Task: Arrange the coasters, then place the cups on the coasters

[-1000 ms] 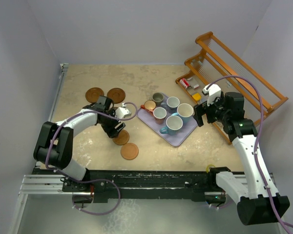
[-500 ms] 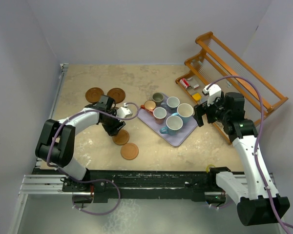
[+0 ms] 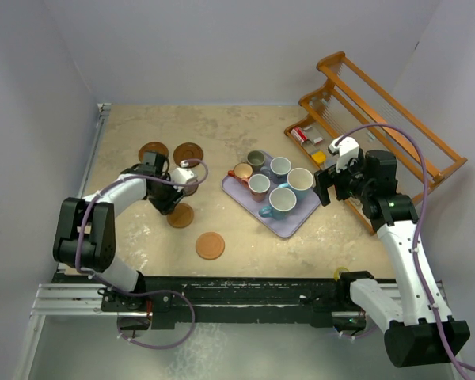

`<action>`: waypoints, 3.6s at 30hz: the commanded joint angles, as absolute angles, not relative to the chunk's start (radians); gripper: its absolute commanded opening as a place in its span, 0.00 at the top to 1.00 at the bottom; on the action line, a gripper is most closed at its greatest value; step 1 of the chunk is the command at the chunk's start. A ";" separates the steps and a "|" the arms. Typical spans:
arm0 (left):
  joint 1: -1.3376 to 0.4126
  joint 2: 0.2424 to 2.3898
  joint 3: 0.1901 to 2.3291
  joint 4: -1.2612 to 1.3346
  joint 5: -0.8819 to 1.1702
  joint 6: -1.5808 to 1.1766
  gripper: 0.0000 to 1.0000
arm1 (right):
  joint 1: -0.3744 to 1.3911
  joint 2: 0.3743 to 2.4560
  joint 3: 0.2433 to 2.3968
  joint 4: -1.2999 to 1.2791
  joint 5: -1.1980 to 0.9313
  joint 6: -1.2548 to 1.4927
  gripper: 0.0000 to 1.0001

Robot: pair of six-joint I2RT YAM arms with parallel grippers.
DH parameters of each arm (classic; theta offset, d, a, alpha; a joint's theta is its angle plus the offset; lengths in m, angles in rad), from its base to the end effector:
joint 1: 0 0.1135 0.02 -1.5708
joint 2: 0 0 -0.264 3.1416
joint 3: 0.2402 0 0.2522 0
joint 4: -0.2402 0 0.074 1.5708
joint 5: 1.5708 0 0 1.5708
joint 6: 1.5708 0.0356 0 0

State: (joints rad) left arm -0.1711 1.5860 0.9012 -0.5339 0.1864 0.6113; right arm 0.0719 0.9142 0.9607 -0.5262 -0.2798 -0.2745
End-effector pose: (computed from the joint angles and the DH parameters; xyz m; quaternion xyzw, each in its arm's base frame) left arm 0.2839 -0.0558 0.1667 0.3888 0.9000 -0.0513 0.1902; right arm 0.1955 0.0239 0.3440 -0.2171 0.8214 0.0666 0.5232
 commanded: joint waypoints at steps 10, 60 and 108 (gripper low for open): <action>-0.004 1.549 0.805 -0.524 -0.055 0.723 0.59 | 0.074 0.923 0.969 -0.522 -0.304 -0.287 0.00; 0.054 1.494 0.827 -0.665 -0.010 0.744 0.57 | 0.074 0.911 0.971 -0.527 -0.324 -0.286 0.00; -0.664 1.574 0.861 -0.486 0.243 0.697 0.43 | 0.074 0.935 0.966 -0.524 -0.288 -0.299 0.00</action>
